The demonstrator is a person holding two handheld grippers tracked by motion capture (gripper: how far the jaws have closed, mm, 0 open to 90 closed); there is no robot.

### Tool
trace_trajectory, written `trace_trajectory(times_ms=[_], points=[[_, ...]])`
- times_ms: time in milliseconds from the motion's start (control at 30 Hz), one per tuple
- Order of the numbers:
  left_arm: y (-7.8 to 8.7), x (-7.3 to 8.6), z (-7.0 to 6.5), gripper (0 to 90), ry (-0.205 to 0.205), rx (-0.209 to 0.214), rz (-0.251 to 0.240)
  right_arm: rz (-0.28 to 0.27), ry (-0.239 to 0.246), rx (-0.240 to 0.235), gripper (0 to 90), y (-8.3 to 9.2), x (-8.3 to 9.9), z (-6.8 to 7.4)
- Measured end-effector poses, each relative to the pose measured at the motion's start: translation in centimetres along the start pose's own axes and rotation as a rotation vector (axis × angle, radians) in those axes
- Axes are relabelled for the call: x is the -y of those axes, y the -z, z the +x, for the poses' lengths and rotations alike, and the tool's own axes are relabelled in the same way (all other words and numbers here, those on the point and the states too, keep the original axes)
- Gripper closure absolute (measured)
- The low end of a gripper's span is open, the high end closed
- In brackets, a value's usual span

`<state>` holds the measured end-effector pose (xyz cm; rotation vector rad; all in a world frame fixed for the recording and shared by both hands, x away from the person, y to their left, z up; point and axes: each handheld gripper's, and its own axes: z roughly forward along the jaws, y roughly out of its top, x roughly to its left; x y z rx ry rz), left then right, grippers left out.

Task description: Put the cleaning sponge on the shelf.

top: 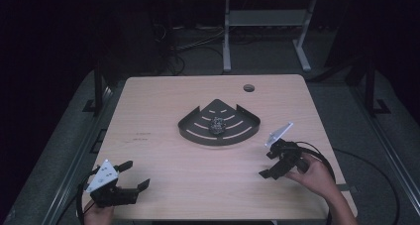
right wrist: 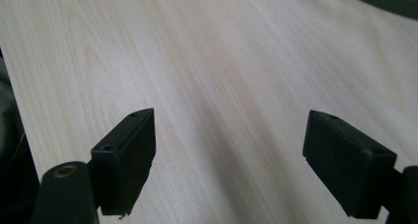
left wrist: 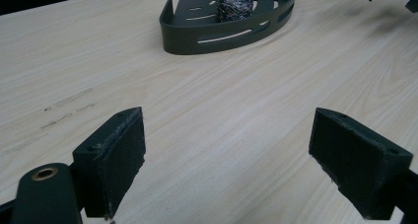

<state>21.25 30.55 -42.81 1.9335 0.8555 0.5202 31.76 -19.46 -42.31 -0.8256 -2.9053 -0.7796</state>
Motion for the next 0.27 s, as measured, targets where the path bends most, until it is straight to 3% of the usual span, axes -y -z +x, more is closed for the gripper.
trace_trajectory(times_ms=[267], points=[[-0.1, -0.1, -0.1, 13.3, -0.006, 0.004, 0.000, -0.027, -0.018, -0.001, 19.2, -0.1, 2.1, 0.7]])
